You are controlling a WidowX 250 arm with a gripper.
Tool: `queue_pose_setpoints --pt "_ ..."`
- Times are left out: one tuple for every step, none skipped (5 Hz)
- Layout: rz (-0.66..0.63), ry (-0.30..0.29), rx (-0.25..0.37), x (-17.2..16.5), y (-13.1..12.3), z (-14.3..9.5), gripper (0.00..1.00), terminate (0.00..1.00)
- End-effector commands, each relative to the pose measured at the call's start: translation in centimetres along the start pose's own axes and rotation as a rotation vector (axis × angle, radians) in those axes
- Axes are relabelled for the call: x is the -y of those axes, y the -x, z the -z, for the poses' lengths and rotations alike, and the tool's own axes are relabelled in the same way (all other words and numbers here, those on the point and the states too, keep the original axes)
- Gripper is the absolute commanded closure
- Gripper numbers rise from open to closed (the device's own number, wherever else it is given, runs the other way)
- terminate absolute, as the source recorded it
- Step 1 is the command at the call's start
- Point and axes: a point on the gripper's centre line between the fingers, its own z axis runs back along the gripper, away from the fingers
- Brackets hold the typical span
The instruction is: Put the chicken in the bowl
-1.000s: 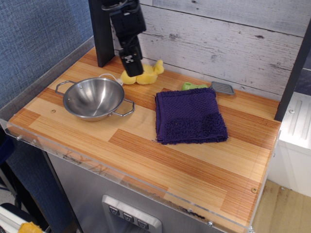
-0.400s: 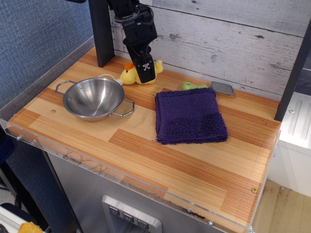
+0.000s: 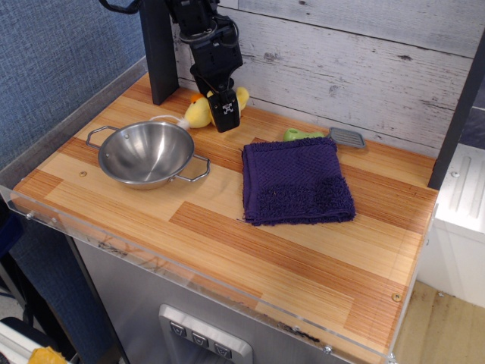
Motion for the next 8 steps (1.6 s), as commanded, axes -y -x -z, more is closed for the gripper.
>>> queue_pose_setpoints --pt "0.033 -0.057 0.024 0.5 -0.5 -1.5 1.0 0.0" --pt "0.039 -0.061 0.042 0.9 -0.2 -1.9 1.0 0.0" --pt "0.035 -0.043 0.07 1.3 -0.4 -2.9 1.0 0.0" --pt "0.041 -0.03 0.108 1.9 -1.4 -5.1 1.0 0.0" --pt "0.041 -0.051 0.15 2.3 -2.2 -7.3 1.0 0.0" --pt "0.045 -0.063 0.193 2.6 -2.4 -9.6 1.0 0.0" --pt "0.05 -0.064 0.216 3.0 -1.9 -12.0 1.0 0.0" --pt "0.036 -0.054 0.221 3.5 -0.3 -13.4 1.0 0.0"
